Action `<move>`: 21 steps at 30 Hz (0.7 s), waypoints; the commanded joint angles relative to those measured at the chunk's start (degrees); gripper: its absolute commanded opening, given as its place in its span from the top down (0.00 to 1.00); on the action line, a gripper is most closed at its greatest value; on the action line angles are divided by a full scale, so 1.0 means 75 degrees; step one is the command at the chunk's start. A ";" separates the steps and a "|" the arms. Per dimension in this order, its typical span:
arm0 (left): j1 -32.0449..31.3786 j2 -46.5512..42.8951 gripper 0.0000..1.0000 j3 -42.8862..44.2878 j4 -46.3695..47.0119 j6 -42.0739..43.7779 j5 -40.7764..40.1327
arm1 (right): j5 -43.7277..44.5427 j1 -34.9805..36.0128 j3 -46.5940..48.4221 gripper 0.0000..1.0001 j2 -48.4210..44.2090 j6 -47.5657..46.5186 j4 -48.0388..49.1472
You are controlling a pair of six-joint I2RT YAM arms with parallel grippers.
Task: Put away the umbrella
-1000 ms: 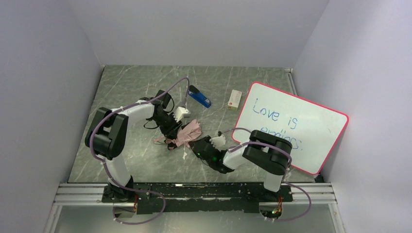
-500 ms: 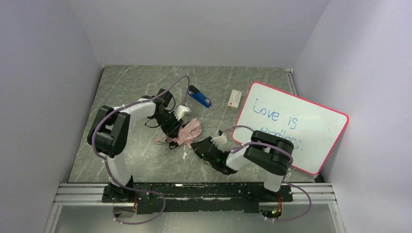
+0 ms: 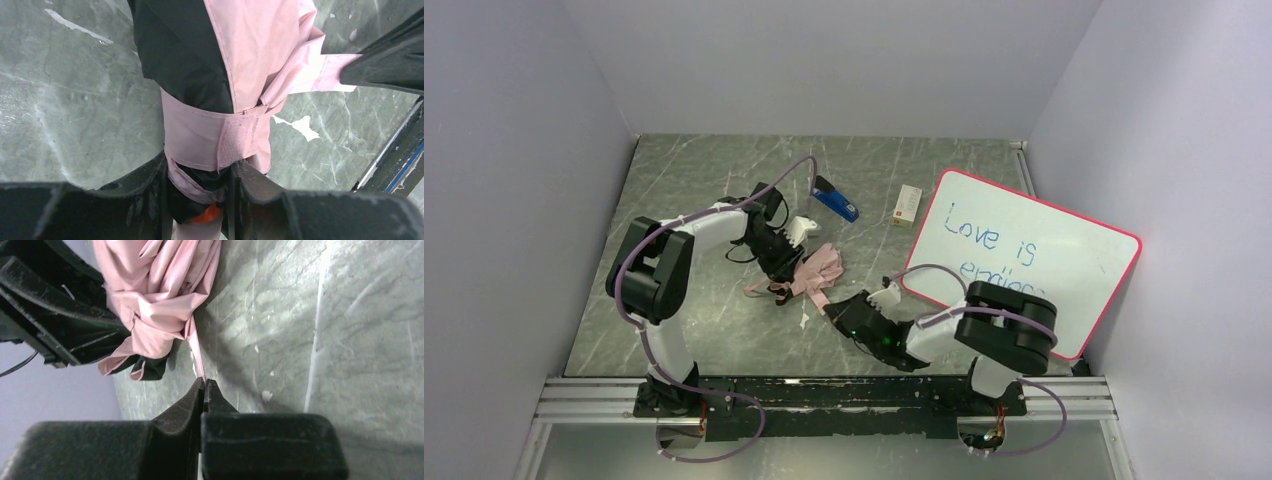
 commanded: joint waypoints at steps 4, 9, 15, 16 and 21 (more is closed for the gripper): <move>0.0169 0.0554 0.95 -0.0261 0.1197 -0.0020 -0.2500 | 0.0279 0.0615 -0.0647 1.00 -0.1050 -0.0112 -0.1336; 0.0167 0.0452 0.95 -0.0368 0.1294 -0.0024 -0.2648 | 0.0425 0.0816 -0.0913 1.00 -0.1616 -0.0372 -0.0964; 0.0167 0.0371 0.95 -0.0419 0.1238 0.0011 -0.2546 | 0.0954 0.0820 -0.0583 1.00 -0.1839 -0.0883 -0.0974; 0.0156 0.0379 0.95 -0.0432 0.1231 0.0025 -0.2547 | 0.1066 0.0818 -0.0553 1.00 -0.1776 -0.0783 -0.1029; 0.0112 0.0329 0.95 -0.0491 0.1210 0.0104 -0.2557 | 0.1130 0.0556 -0.0221 0.85 -0.1249 -0.0503 -0.1277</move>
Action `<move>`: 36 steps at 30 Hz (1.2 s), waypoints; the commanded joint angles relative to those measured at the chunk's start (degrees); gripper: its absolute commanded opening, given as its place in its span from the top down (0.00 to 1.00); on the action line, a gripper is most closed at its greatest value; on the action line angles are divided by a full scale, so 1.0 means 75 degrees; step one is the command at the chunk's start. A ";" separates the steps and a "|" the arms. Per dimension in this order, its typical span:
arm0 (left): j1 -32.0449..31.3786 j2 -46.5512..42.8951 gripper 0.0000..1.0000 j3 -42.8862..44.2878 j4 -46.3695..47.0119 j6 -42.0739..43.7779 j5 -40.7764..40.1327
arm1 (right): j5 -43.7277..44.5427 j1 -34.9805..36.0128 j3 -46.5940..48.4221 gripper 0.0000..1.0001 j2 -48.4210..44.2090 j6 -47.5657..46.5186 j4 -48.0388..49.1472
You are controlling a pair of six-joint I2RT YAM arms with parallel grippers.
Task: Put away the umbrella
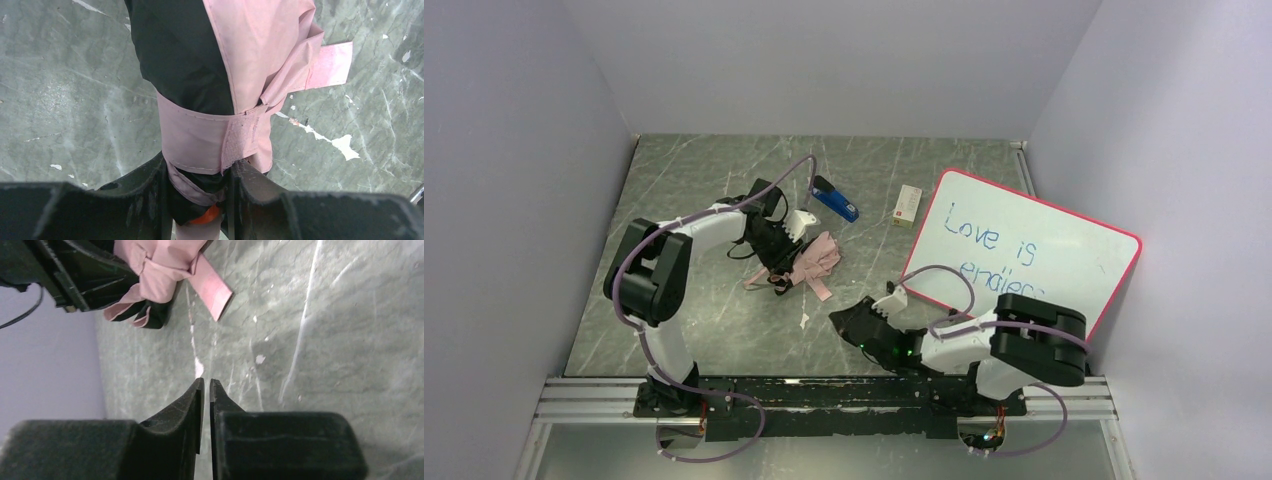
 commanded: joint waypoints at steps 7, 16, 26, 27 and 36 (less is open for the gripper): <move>0.0071 0.0421 0.95 -0.0434 0.0391 0.0280 -0.1786 | 0.0150 -0.0732 0.0485 0.58 0.0895 0.0425 -0.0232; 0.0013 0.0443 0.95 -0.0398 0.0365 0.0303 -0.1858 | -0.0732 -0.1252 0.0825 0.53 0.1757 0.1014 0.0129; -0.0012 0.0367 0.95 -0.0471 0.0388 0.0327 -0.1875 | -0.0985 -0.1319 0.0902 0.53 0.2394 0.1460 0.0374; -0.0012 0.0374 0.95 -0.0470 0.0383 0.0326 -0.1880 | -0.0951 -0.1321 0.0907 0.53 0.2441 0.1390 0.0388; -0.0035 0.0394 0.95 -0.0475 0.0361 0.0338 -0.1873 | -0.0778 -0.1515 0.0536 0.55 0.3061 0.0776 0.2074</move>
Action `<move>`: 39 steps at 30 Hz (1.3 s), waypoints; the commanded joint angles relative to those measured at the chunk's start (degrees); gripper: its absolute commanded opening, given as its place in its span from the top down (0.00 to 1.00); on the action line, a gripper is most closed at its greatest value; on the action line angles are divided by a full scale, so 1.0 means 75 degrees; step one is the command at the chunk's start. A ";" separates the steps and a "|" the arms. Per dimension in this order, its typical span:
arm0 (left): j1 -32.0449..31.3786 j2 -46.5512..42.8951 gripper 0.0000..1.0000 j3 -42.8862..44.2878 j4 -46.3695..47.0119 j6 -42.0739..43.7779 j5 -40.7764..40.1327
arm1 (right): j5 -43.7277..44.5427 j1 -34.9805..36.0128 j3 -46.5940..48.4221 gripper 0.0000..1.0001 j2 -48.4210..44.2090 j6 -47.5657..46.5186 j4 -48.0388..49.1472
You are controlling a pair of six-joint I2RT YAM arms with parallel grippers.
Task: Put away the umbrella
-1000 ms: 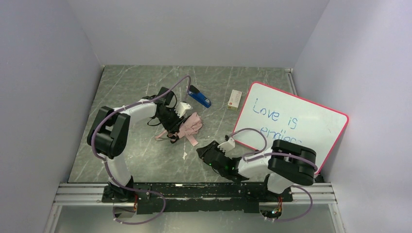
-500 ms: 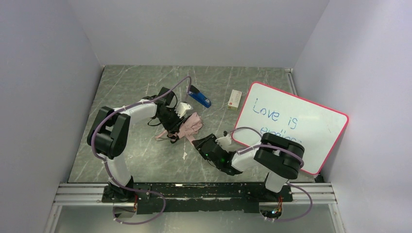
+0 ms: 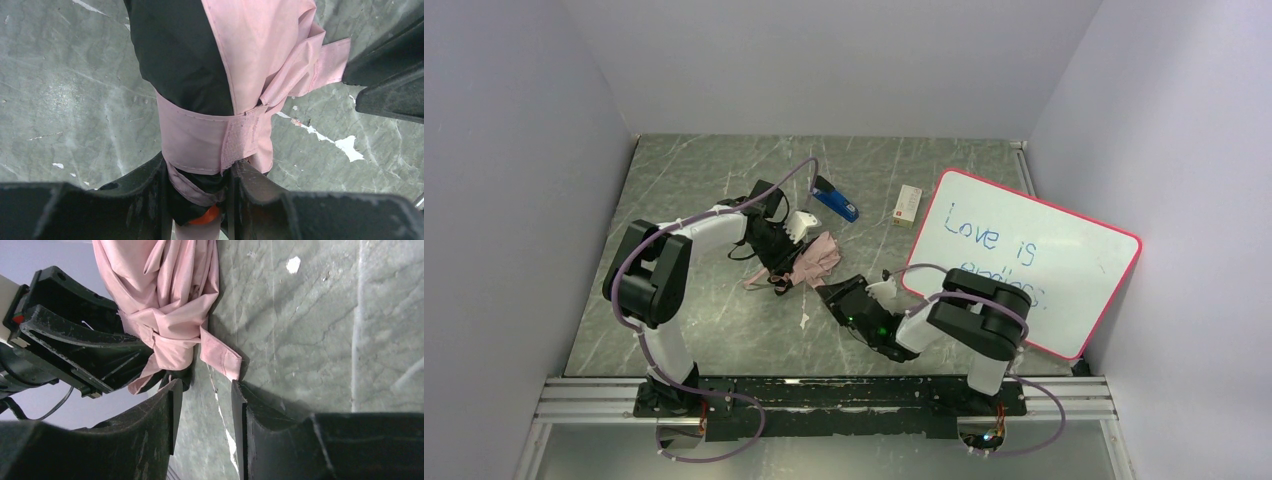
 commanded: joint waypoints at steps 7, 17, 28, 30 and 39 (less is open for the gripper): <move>0.0038 0.0480 0.95 -0.0328 0.0199 0.0345 -0.1739 | 0.0285 -0.0143 -0.0208 0.55 0.0622 -0.0892 -0.0094; 0.0031 0.0488 0.95 -0.0341 0.0164 0.0377 -0.1755 | 0.0959 -0.0173 -0.0170 0.54 0.0301 -0.1648 -0.0625; 0.0008 0.0450 0.95 -0.0406 0.0232 0.0405 -0.1875 | 0.0703 -0.0495 -0.0364 0.54 0.0083 -0.3456 0.0158; -0.0002 0.0449 0.95 -0.0399 0.0224 0.0432 -0.1887 | 0.0254 -0.0659 -0.0362 0.52 -0.0039 -0.4593 0.0413; -0.0050 0.0447 0.95 -0.0398 0.0211 0.0458 -0.1906 | -0.3799 -0.2372 -0.0437 0.51 0.0544 -0.6493 0.1958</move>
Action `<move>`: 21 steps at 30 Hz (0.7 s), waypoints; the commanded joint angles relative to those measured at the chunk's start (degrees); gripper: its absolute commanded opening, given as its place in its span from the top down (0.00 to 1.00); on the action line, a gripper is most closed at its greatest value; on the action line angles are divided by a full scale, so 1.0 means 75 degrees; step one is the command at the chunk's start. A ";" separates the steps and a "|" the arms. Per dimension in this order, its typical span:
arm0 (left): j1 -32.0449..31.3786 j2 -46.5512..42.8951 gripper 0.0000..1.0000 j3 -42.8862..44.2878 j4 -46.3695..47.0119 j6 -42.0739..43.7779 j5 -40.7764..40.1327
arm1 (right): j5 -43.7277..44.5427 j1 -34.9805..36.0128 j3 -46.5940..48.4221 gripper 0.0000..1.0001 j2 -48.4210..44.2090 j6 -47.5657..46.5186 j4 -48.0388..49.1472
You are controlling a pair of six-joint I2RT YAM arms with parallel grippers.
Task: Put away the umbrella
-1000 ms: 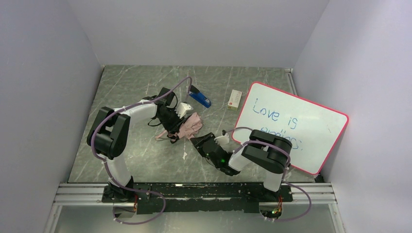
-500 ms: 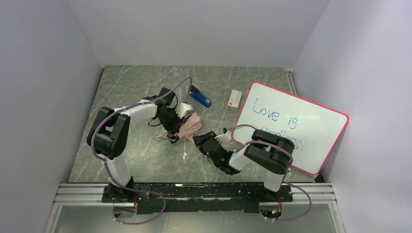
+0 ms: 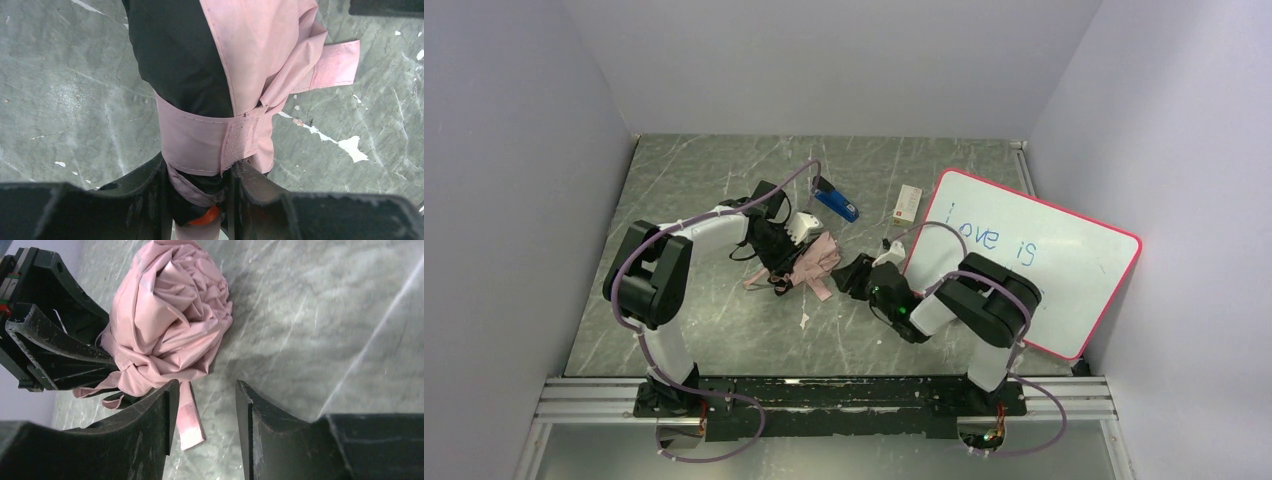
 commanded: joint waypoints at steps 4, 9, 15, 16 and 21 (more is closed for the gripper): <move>0.0051 0.0470 0.95 -0.0375 0.0199 0.0438 -0.1732 | -0.3041 -0.0767 0.0323 0.53 0.0731 -0.1141 -0.0051; 0.0039 0.0462 0.95 -0.0375 0.0187 0.0438 -0.1732 | -0.3013 -0.0555 0.0407 0.57 0.0649 -0.0509 -0.0585; 0.0028 0.0487 0.95 -0.0355 0.0165 0.0438 -0.1713 | -0.2969 -0.0210 0.0484 0.58 0.0918 -0.0228 -0.0656; 0.0029 0.0508 0.95 -0.0343 0.0158 0.0434 -0.1698 | -0.3035 -0.0184 0.0486 0.58 0.1036 -0.0148 -0.0502; 0.0006 0.0490 0.95 -0.0344 0.0140 0.0438 -0.1715 | -0.3193 -0.0112 0.0507 0.58 0.1491 0.0307 0.0017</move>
